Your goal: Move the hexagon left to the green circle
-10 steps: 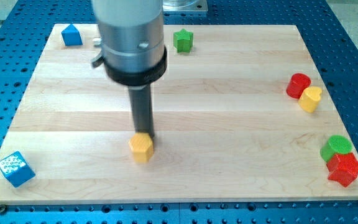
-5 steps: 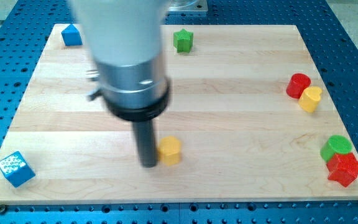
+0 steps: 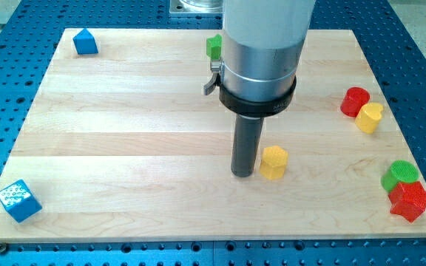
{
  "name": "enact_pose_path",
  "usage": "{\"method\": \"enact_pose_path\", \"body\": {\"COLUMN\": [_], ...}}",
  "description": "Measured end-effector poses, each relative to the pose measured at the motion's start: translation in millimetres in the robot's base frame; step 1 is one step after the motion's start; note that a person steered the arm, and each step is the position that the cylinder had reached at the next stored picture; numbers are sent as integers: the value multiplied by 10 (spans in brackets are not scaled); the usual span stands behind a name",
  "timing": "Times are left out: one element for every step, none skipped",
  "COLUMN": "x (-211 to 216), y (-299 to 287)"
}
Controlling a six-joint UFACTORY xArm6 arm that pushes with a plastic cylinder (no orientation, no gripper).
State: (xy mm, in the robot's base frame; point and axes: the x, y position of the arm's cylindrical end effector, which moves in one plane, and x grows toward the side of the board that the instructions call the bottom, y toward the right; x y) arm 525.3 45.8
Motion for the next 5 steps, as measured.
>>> {"method": "enact_pose_path", "body": {"x": [-106, -317, -350, -354, -294], "y": [282, 999, 1381, 1415, 1168]}}
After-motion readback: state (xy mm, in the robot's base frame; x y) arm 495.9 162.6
